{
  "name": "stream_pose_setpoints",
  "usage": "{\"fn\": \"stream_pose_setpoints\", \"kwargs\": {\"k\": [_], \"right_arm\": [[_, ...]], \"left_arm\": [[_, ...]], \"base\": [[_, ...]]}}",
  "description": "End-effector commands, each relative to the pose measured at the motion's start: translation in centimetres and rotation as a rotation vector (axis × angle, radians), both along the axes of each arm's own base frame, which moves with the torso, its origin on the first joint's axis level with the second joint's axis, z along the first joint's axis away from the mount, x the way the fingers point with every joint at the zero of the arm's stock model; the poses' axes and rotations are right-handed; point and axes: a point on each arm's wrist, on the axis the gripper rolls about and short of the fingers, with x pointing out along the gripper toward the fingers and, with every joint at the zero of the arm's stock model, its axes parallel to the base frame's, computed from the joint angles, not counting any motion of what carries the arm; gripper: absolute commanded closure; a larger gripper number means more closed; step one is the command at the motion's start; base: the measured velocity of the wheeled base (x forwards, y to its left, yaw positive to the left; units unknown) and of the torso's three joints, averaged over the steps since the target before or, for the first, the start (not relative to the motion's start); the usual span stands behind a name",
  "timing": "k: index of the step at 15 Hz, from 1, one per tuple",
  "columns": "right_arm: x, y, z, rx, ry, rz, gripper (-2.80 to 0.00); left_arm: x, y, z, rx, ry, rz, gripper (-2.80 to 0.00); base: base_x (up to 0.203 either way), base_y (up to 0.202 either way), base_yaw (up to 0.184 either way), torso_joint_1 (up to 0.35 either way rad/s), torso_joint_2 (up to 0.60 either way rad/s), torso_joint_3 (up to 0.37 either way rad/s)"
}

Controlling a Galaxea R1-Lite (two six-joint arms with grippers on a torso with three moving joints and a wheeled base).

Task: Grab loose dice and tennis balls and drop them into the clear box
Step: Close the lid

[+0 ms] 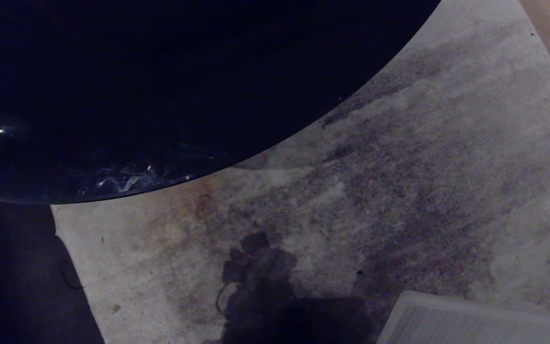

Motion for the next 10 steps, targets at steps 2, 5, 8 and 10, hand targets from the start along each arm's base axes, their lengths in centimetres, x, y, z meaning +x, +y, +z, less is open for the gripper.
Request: {"fn": "stream_pose_setpoints", "kwargs": {"k": [2,5,8,10], "right_arm": [[0.01,0.00,0.00,0.000,0.002,-0.001,0.00],[0.01,-0.01,0.00,0.000,0.002,0.001,0.00],[0.01,0.00,0.00,0.000,0.002,0.000,0.00],[0.01,0.00,0.00,0.000,0.002,-0.001,0.00]], "left_arm": [[0.02,0.00,-0.03,-0.001,0.002,0.001,0.00],[0.02,0.00,-0.03,-0.001,0.002,0.001,0.00],[0.02,0.00,-0.03,-0.001,0.002,0.001,0.00],[0.02,0.00,-0.03,-0.001,0.002,0.001,0.00]], "base": [[0.000,0.000,0.000,0.004,0.00,0.201],[0.000,0.000,0.000,0.003,0.00,0.203],[0.000,0.000,0.000,0.002,0.00,0.201],[0.000,0.000,0.000,-0.002,0.00,0.198]]}}
